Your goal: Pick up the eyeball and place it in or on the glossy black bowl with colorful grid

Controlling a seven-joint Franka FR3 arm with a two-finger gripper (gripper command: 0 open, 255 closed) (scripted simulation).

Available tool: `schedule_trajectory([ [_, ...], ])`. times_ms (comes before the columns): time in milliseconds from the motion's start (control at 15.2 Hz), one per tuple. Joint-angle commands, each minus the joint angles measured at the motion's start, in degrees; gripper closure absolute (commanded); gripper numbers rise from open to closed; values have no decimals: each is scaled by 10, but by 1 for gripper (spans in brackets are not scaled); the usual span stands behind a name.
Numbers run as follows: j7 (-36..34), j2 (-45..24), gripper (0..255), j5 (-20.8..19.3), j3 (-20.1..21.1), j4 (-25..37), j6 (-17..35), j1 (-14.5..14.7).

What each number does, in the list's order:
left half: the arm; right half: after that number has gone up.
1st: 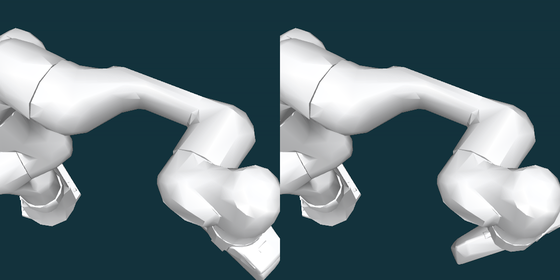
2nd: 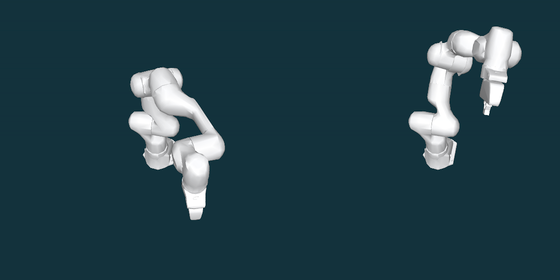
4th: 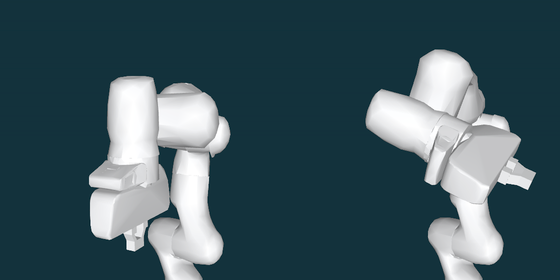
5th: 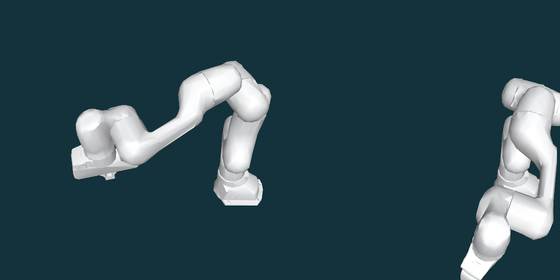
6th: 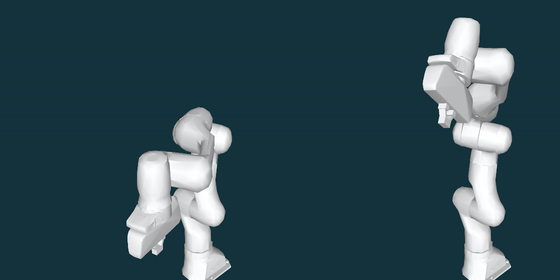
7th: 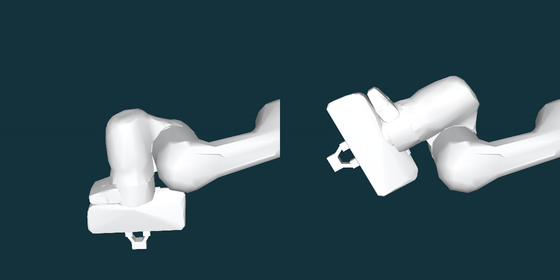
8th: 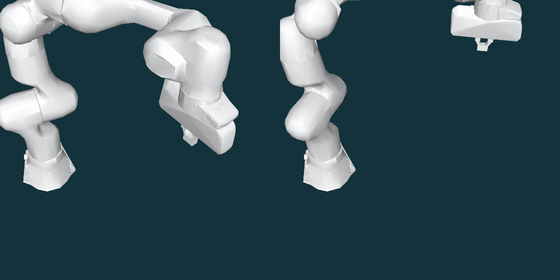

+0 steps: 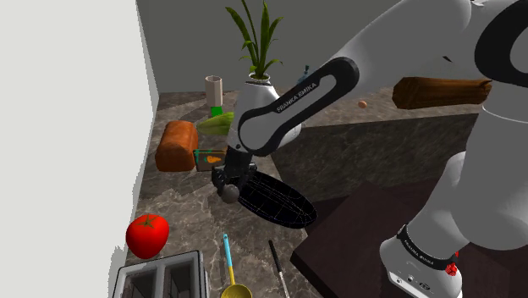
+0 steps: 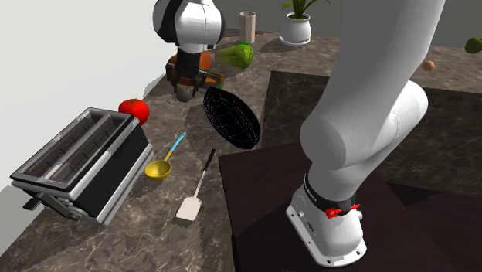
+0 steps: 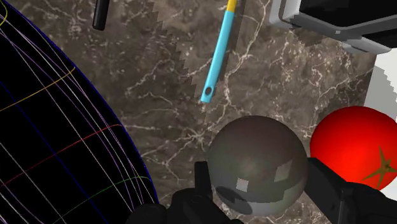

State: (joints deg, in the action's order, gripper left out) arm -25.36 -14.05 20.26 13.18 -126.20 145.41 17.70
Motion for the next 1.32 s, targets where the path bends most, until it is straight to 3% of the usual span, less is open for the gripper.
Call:
schedule_trajectory([
  [0,25,12,255,8,-4,-13,-5,-15],
  [594,170,50,255,34,-50,-52,-42,-102],
  [1254,202,-15,255,57,-43,-56,25,-103],
])
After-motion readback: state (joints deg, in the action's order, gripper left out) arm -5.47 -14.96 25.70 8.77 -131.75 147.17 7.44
